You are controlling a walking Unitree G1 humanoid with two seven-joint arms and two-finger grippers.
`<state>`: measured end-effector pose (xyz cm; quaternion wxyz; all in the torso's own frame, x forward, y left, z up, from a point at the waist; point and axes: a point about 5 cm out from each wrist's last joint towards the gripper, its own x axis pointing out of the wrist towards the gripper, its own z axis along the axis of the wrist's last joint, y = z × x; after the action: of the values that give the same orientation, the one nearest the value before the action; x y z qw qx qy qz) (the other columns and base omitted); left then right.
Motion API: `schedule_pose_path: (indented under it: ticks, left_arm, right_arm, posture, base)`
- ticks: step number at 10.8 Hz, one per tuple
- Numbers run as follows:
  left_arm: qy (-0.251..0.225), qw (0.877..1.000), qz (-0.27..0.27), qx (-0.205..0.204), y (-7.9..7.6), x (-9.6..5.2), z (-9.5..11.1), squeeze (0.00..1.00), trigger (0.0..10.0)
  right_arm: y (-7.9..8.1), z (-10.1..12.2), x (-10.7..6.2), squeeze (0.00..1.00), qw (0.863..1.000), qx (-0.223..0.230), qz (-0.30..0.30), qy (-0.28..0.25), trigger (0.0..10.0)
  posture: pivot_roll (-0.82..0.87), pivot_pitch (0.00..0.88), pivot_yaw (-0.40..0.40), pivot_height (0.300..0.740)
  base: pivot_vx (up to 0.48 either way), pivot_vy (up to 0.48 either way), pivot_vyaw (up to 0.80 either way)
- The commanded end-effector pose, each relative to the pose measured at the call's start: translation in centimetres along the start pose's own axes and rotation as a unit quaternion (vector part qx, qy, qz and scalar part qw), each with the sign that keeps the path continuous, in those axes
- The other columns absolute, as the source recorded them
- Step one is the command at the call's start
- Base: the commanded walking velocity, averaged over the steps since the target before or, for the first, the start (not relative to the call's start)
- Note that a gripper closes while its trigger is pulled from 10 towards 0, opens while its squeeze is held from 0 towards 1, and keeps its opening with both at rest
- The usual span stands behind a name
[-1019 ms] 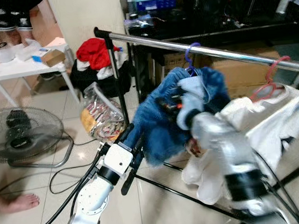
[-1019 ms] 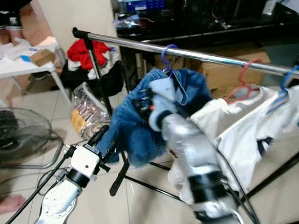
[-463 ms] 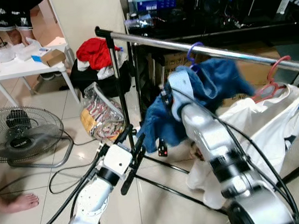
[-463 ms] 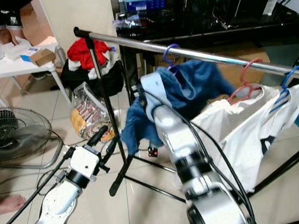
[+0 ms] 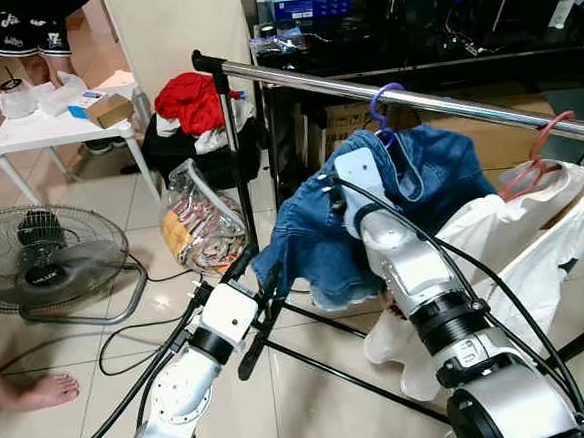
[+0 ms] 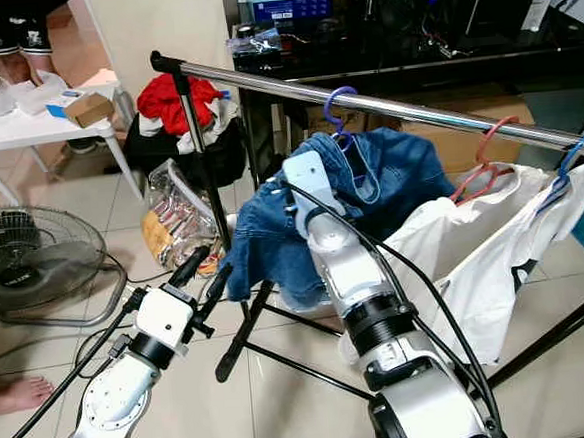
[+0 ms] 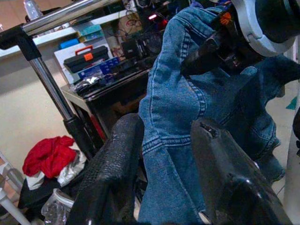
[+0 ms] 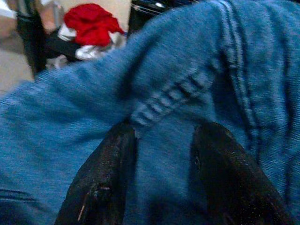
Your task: Hang hanger
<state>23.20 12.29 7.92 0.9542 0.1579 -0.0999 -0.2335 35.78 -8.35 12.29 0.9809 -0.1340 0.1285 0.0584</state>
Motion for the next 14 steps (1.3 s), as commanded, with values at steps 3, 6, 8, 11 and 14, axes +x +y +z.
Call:
schedule_pose_path:
  ticks: [3,6,8,11,14]
  left_arm:
    - [-0.003,1.0,0.005,0.008,0.3,0.1,0.1,0.0,10.0]
    - [-0.004,1.0,0.006,0.013,0.6,0.2,0.2,0.0,10.0]
    - [-0.004,1.0,0.005,0.014,0.7,0.2,0.2,0.0,10.0]
    - [-0.003,1.0,0.005,0.013,0.6,0.2,0.2,0.0,10.0]
    - [-0.001,1.0,0.002,0.01,0.5,0.2,0.1,0.0,10.0]
  right_arm:
    - [-0.5,1.8,0.8,0.0,0.998,-0.022,-0.055,-0.033,10.0]
    - [6.7,3.8,0.1,0.0,0.986,0.016,0.146,-0.083,10.0]
    - [8.0,3.9,-0.2,0.0,0.98,0.012,0.179,-0.088,10.0]
    - [4.3,3.3,0.6,0.0,0.986,0.041,0.139,-0.083,10.0]
    - [-0.5,2.0,-0.7,0.0,0.988,0.09,0.083,-0.092,10.0]
  posture:
    - [0.05,0.0,0.003,0.74]
    - [0.06,0.0,0.012,0.74]
    - [0.06,0.0,0.015,0.74]
    - [0.06,0.0,0.015,0.74]
    - [0.03,0.0,0.022,0.74]
  base:
    - [0.0,0.0,0.0]
    - [0.0,0.0,0.0]
    - [0.0,0.0,0.0]
    - [0.0,0.0,0.0]
    - [0.0,0.0,0.0]
